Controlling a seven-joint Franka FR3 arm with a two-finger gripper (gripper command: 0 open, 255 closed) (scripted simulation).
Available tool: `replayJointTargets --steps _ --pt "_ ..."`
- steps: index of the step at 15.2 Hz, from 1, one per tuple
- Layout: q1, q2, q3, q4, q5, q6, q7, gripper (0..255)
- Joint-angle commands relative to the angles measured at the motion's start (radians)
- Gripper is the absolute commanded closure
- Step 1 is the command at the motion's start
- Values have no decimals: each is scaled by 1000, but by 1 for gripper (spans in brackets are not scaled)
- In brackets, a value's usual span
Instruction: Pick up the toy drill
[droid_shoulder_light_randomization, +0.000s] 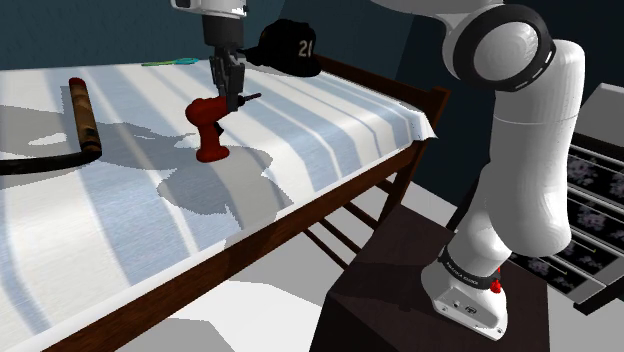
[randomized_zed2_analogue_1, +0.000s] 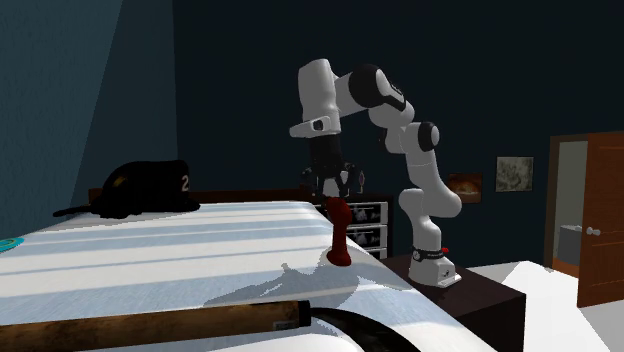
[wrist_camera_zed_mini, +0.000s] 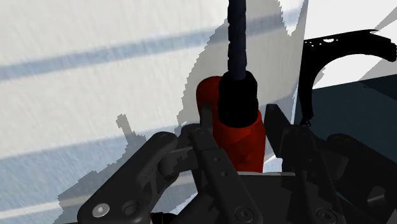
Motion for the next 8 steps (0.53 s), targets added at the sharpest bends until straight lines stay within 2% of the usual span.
replayJointTargets --steps 1,8 --pt "0 0 0 -1 0 1 0 255" --pt "0 2 0 14 0 -12 1 255"
